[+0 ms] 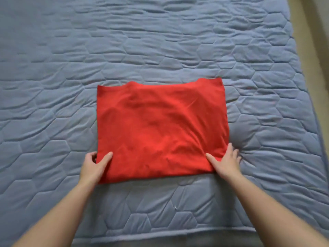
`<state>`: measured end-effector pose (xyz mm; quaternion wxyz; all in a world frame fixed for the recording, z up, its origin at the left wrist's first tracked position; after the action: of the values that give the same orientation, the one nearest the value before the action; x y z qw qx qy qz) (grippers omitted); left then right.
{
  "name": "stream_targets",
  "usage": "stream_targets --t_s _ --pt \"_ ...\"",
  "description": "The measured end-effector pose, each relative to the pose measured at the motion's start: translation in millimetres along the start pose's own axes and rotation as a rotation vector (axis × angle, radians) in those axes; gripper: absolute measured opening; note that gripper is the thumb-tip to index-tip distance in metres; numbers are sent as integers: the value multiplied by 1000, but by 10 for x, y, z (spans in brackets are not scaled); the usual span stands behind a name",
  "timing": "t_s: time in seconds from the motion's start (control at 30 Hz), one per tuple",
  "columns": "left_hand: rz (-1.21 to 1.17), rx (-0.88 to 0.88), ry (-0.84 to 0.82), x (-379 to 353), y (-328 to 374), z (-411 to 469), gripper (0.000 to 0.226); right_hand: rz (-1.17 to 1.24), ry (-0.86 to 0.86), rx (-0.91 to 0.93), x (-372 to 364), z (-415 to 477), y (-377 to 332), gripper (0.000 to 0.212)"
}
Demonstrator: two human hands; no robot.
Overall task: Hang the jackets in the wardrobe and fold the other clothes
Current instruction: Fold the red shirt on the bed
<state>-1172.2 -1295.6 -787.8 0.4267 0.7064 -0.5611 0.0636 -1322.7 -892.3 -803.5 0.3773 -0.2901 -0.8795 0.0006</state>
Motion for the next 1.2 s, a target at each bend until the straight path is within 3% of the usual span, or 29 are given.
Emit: stream_targets --t_s 0.1,0.3,0.4,0.5,0.57,0.73,0.87,0.97,1.03,1.13,1.2 --pt "-111 -6 -37 18 -2 134 38 -88 40 -28 -43 124 -64 106" --pt "-201 10 -181 -12 -128 -131 21 -40 43 31 85 82 -98 100" --pt "-266 51 -143 -33 -179 -273 18 67 78 58 332 39 -45 69" --pt "-237 44 -92 -3 -196 -364 15 317 -103 -1 466 -54 128 23" --pt "-183 29 -72 56 -222 -425 15 343 -135 -20 546 -123 264 16" --pt "-2 160 -112 191 -665 -796 32 271 -177 -90 545 -434 947 14" --pt "221 207 -134 212 -994 -1105 33 -6 -205 -164 344 -758 1576 25" --pt "379 178 -156 190 -907 -1115 25 -72 -242 -188 246 -857 1569 31" --pt "482 101 -157 138 -697 -1015 32 -138 -152 -72 284 -778 1291 38" --pt "304 -8 -130 -7 -282 -786 40 56 63 123 382 -568 739 52" --pt "85 -20 -116 -122 -54 -601 40 287 82 129 395 -359 449 56"
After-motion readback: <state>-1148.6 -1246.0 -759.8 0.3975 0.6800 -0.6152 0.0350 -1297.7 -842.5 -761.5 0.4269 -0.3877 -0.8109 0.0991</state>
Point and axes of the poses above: each hand's wrist, its own z-axis towards the middle knuckle, its own x-axis out of the back of the hand, y = z × x, the point moved 5 cm from there along z, towards the middle knuckle, and after that the axes turned 3 degrees about -y, right-handed, at the moved point
